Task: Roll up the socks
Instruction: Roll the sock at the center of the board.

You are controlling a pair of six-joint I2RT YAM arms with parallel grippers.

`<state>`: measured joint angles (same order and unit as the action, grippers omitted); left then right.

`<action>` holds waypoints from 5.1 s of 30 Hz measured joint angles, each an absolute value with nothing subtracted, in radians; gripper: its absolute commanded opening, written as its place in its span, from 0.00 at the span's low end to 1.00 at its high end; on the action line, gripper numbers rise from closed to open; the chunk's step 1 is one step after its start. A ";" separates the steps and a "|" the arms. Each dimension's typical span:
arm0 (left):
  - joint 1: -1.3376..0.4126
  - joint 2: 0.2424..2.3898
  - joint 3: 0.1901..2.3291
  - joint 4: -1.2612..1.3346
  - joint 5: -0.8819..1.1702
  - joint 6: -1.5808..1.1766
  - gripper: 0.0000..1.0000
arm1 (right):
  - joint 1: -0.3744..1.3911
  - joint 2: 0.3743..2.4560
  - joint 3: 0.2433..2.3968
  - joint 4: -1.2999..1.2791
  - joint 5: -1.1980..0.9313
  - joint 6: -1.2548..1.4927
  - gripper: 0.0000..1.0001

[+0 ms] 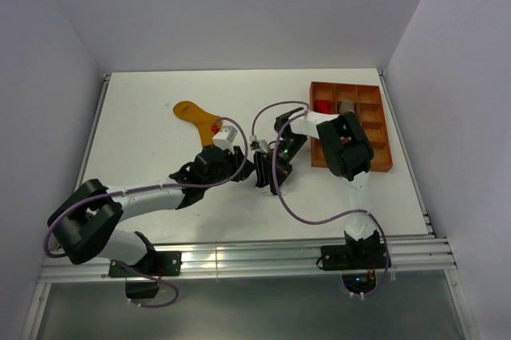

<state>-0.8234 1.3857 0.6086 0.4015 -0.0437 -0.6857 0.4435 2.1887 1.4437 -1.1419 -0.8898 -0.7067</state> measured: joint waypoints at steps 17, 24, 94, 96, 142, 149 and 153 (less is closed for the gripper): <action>-0.881 1.683 0.619 0.608 0.175 -0.629 0.47 | 0.413 2.246 1.507 -1.228 -0.927 -0.701 0.11; -0.883 1.734 0.623 0.637 0.200 -0.630 0.48 | 0.395 2.251 1.520 -1.266 -0.935 -0.723 0.11; -0.614 2.057 1.085 -0.147 0.860 -0.924 0.00 | 0.935 1.262 0.463 0.033 -0.104 -0.912 0.56; -0.614 2.058 1.089 -0.156 0.860 -0.918 0.01 | 0.950 1.285 0.463 0.065 -0.086 -0.919 0.55; -0.551 1.584 0.637 0.179 0.410 -1.111 0.29 | 0.587 1.868 1.182 -0.839 -0.644 -0.912 0.17; -0.640 1.396 0.545 0.206 0.154 -1.110 0.32 | 0.477 2.119 1.432 -1.121 -0.793 -0.975 0.18; -0.767 1.365 0.583 0.205 0.010 -1.017 0.34 | 0.443 2.239 1.534 -1.259 -0.862 -1.011 0.18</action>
<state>-0.7666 1.3647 0.5831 0.2047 0.0097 -1.0168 0.4427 2.2391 1.5337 -1.2594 -0.8619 -1.0107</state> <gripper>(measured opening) 0.335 0.186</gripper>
